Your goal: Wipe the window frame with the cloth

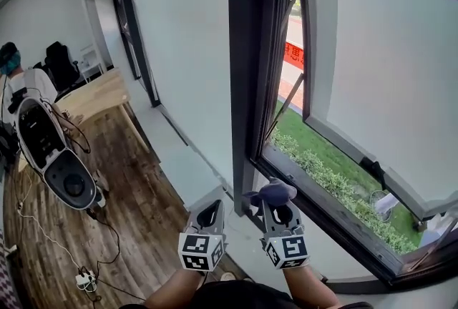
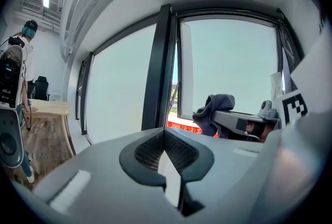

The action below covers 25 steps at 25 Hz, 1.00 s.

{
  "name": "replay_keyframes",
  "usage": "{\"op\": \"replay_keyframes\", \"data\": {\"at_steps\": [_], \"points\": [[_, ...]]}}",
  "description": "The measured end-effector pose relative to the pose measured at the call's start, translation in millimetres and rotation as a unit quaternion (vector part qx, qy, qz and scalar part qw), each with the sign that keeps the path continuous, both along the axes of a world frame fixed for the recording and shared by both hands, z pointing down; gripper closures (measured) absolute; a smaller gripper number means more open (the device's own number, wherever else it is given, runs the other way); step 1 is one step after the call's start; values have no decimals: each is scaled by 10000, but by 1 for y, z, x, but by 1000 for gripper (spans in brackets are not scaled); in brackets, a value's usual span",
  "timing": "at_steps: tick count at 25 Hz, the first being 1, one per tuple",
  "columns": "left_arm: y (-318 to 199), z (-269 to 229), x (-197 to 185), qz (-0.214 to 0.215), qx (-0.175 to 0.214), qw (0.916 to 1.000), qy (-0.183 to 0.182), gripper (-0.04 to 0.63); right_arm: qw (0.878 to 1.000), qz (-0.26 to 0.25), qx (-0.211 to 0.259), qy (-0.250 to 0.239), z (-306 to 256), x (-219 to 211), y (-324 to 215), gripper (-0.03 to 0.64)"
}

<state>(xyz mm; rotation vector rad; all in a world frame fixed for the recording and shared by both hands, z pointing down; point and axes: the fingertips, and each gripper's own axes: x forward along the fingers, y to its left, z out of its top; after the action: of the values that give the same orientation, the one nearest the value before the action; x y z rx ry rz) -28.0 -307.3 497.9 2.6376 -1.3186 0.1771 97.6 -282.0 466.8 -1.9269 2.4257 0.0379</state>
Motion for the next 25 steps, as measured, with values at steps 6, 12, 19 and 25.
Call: {"op": "replay_keyframes", "data": {"at_steps": [6, 12, 19, 25], "points": [[9, -11, 10, 130, 113, 9998, 34, 586, 9996, 116, -89, -235, 3, 16, 6, 538], [13, -13, 9, 81, 141, 9999, 34, 586, 9999, 124, -25, -15, -2, 14, 7, 538], [16, -13, 8, 41, 149, 9999, 39, 586, 10000, 63, -6, 3, -4, 10, 7, 538], [20, -13, 8, 41, 131, 9999, 24, 586, 10000, 69, -3, 0, -6, 10, 10, 538]]}}
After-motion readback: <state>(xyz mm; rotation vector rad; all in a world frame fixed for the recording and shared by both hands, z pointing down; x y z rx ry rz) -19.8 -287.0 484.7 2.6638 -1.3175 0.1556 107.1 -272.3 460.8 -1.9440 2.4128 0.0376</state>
